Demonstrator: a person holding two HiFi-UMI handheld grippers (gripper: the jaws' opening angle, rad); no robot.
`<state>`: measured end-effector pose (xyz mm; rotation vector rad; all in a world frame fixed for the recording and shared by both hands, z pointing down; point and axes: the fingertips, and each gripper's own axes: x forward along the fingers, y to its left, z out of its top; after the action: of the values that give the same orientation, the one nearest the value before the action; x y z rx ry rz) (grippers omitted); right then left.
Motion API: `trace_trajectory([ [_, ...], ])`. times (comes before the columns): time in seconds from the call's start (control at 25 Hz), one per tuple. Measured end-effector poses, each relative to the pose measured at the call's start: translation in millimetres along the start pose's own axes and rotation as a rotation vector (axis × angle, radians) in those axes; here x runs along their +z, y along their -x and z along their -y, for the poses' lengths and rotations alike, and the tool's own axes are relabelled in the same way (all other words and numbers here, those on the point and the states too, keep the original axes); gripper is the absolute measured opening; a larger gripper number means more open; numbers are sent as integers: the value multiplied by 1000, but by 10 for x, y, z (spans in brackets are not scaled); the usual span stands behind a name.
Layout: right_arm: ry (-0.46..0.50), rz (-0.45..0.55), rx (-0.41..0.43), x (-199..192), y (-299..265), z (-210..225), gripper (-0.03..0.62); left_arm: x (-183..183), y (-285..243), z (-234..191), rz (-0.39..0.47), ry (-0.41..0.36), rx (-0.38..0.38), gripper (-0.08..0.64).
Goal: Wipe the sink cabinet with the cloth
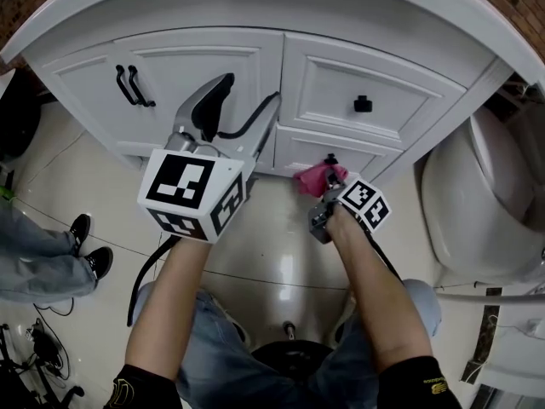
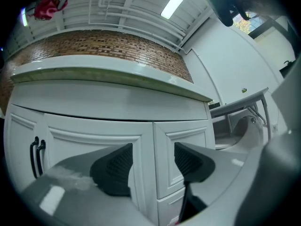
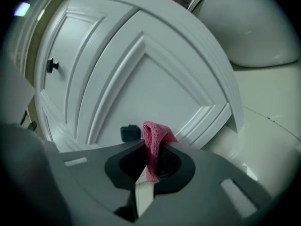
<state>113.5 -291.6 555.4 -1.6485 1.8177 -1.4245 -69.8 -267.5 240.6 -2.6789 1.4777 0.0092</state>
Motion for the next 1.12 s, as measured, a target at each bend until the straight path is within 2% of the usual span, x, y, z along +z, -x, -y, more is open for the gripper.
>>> trace_trajectory([
  [0.28, 20, 134, -61, 748, 385, 432, 19, -1, -116, 175, -3, -7, -30, 278],
  [0.48, 45, 134, -83, 804, 471, 584, 20, -3, -162, 229, -3, -5, -33, 278],
  [0.64, 73, 60, -67, 483, 291, 492, 19, -28, -181, 243, -10, -16, -33, 278],
  [0.88, 65, -55, 21, -271, -169, 69, 18, -120, -19, 26, -45, -46, 6, 278],
  [1.12, 26, -165, 169, -1183, -576, -615, 18, -189, 229, -269, -75, -67, 52, 278],
])
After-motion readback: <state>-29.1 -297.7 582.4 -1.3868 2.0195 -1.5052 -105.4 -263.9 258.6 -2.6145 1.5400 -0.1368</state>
